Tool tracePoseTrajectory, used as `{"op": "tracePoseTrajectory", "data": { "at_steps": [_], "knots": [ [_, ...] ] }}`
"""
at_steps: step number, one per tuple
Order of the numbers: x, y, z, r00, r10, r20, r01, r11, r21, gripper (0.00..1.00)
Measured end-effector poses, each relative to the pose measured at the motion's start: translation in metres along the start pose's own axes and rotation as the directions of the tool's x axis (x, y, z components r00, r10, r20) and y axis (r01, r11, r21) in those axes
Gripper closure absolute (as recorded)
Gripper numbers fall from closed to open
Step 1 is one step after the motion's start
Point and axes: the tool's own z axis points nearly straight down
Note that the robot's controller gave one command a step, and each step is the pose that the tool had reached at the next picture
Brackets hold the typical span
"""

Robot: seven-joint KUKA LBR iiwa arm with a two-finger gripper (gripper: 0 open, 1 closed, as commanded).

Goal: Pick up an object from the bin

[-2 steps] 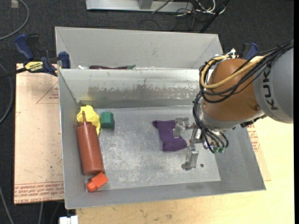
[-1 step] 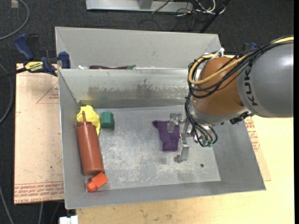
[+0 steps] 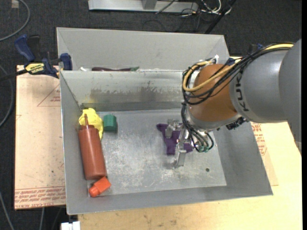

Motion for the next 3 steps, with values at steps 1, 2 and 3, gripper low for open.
{"op": "tracePoseTrajectory", "data": {
  "at_steps": [1,2,3],
  "knots": [
    [-0.0026,-0.0064,0.0119,0.954,0.3,0.011,-0.3,0.954,-0.005,1.0],
    [-0.0026,-0.0065,0.0119,0.954,0.3,0.011,-0.3,0.954,-0.005,1.0],
    [-0.0022,-0.0108,0.0079,0.954,0.301,0.011,-0.301,0.954,-0.005,1.0]
  ]
}}
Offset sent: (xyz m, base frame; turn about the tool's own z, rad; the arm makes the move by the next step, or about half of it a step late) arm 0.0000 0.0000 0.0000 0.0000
